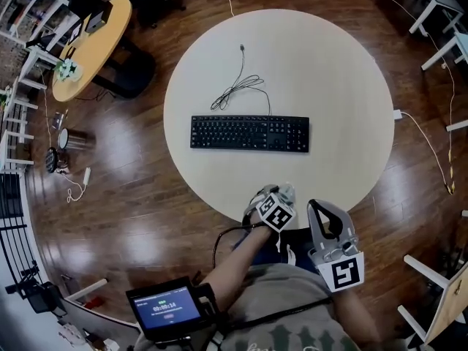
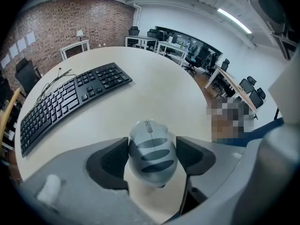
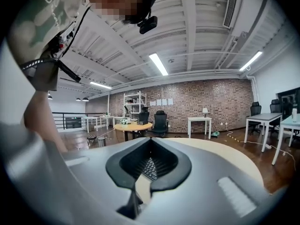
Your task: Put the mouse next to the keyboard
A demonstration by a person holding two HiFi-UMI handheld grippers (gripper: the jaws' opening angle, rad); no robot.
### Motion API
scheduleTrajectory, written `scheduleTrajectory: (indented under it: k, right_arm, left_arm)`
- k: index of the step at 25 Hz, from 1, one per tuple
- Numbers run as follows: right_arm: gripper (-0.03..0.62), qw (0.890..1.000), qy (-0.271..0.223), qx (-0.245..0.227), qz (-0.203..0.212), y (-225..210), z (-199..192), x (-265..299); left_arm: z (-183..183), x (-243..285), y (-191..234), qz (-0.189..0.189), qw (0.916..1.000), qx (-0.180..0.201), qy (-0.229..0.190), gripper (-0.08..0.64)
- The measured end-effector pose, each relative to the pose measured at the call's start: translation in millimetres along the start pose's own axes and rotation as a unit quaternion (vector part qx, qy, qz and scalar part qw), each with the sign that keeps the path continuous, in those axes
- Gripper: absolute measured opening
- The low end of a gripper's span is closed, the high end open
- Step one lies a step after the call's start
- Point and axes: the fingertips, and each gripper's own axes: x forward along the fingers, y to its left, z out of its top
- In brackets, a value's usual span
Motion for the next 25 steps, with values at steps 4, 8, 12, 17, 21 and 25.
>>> scheduleTrajectory:
  k: [4,8,12,17,21,25]
  right_arm:
    - [0.005,1.0,-0.002,-0.002,-0.01,-11,0,0]
    - [0.005,1.0,0.007,-0.018,-0.004,-27,-6,-2]
    - [0.005,1.0,0.015,-0.009,0.023,-43,-10,-5]
    - [0.006,0.997,0.023,-0.012,0.077,-69,-18,-1]
    - [0.005,0.995,0.024,-0.019,0.099,-92,-25,4]
    - [0.005,0.994,0.012,-0.03,0.108,-115,-26,5]
  left_arm:
    - [1,3,3,-0.001,1.0,0.0,0.0,0.328]
    - [0,2,1,-0.001,0.9998,-0.019,-0.002,0.33]
    - [4,3,-2,0.015,0.9995,-0.029,0.003,0.331]
    - [6,6,2,0.044,0.9956,-0.082,0.0,0.331]
    - [8,8,0,0.054,0.992,-0.114,0.002,0.331]
    - [10,12,-6,0.066,0.9899,-0.125,0.008,0.331]
